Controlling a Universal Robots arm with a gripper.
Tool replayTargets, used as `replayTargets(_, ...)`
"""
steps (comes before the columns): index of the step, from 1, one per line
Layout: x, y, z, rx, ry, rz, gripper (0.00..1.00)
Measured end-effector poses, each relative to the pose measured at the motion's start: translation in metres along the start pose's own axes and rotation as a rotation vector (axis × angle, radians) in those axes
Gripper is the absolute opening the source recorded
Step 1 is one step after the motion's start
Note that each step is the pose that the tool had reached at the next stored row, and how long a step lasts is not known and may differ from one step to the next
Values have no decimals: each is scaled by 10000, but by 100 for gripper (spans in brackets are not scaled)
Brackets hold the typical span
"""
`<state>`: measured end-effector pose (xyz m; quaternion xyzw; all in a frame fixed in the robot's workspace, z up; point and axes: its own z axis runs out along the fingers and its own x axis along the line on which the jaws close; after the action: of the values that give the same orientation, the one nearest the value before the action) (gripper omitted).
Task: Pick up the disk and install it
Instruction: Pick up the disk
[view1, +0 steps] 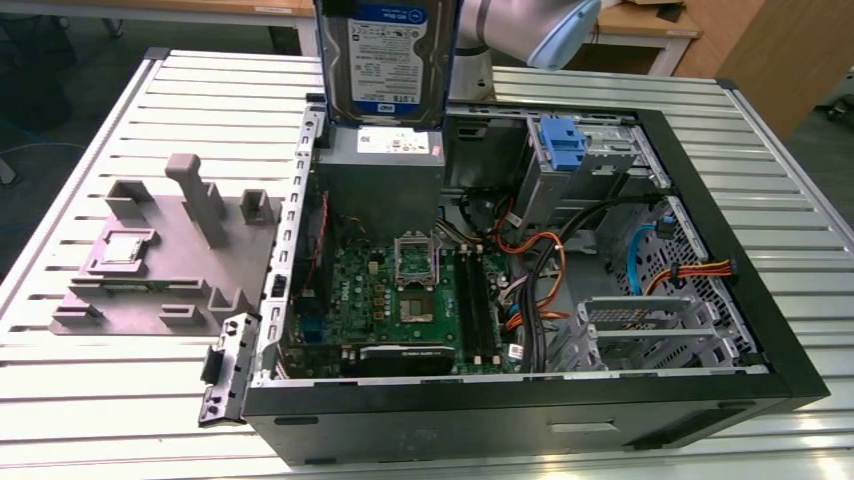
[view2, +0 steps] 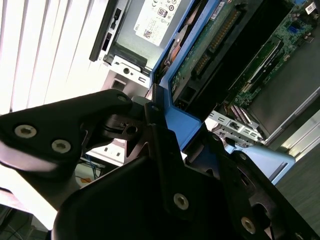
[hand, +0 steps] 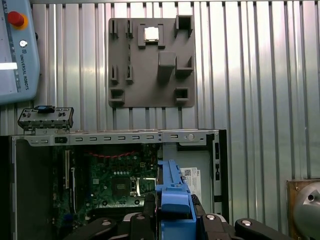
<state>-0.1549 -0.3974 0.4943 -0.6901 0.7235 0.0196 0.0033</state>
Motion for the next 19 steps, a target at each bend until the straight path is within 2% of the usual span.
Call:
replayTargets(1,-1,-27,0,0,-1,0,37)
replayTargets(11,-2,-33,-1,0,0,-1,37)
replayTargets(16,-5,-105,-2,0,-1,0,37)
replayTargets(19,-4,-124,-3,0,-1,0,37)
